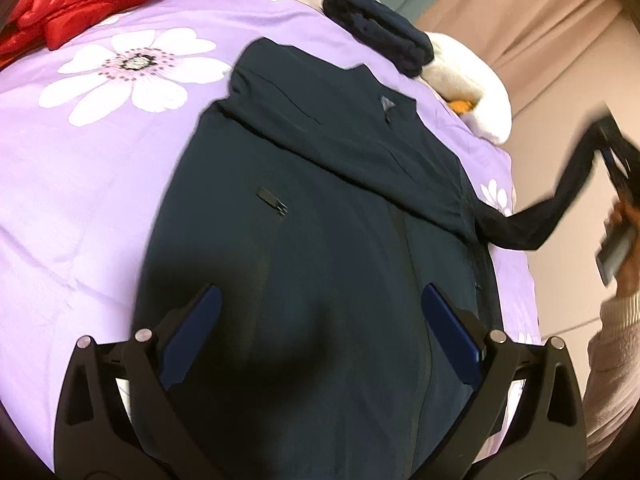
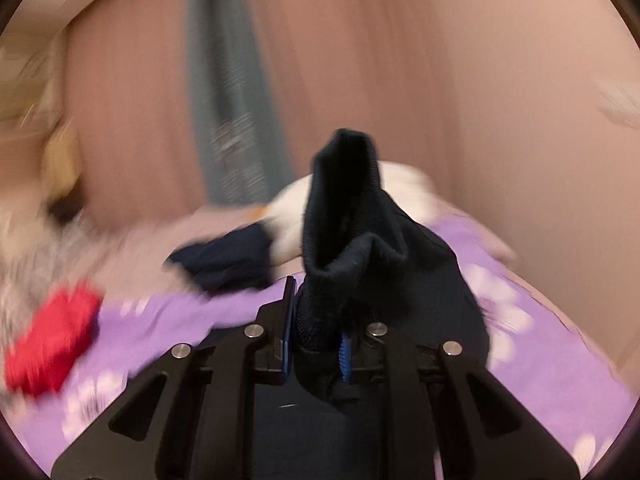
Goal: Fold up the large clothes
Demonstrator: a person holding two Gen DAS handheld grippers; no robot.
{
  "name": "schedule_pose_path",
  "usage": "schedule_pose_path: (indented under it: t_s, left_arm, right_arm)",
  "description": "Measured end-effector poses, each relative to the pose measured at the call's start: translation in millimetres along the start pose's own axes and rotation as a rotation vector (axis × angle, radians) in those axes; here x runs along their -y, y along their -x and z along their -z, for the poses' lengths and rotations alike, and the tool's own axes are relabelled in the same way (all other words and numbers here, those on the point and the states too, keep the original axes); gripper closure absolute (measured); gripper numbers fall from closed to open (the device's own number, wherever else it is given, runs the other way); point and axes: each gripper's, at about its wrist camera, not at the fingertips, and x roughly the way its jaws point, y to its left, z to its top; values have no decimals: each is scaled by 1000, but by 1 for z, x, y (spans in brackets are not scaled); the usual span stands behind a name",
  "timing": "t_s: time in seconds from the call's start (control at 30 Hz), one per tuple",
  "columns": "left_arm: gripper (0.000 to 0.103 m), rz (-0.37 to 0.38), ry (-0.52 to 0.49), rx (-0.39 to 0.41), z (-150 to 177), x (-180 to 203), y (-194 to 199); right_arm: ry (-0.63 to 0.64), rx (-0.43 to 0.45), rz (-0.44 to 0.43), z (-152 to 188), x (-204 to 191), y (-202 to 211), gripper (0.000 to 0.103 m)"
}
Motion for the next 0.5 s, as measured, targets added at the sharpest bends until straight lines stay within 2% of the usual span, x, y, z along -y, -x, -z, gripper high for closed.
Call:
schedule_pose_path:
  t_s: [0.07,0.17,0.2,0.23,0.27,0.3,0.37,0.43,0.5]
  left_arm:
    - [2,-8,10,9,-5,-7,2]
    - [2,-28,31,21,-10,-20,4]
    - [2,-35,45,21,-11,-26,3]
    - [2,-40,57,18,-13,-31,1]
    - [2,-47,71,13,-14,-35,-1]
    - [2,-49,85,5,-15,-41,-3]
    - [2,-47,95,-5,-17,-47,-7]
    - [2,-44,100,-14,-22,-53,-11]
    - [2,-17,104,-14,-34,-54,-15]
  right_arm:
    - [139,-57,-70,12,-64,-26,85]
    - [361,-174,-177,59,-158,-59,85]
    - [442,-232,-199,84,-186,-71,74]
    - [523,-311,-209,113,-207,-85,53]
    - [578,-378,-207,139,-221,-94,44]
    - [614,-424,-216,159,-227,-100,39]
    - [649,-484,-268,193,-228,-96,39]
    - [629,-510,-312,207,-215,-86,39]
    - [551,-525,-370,207,-182,-73,39]
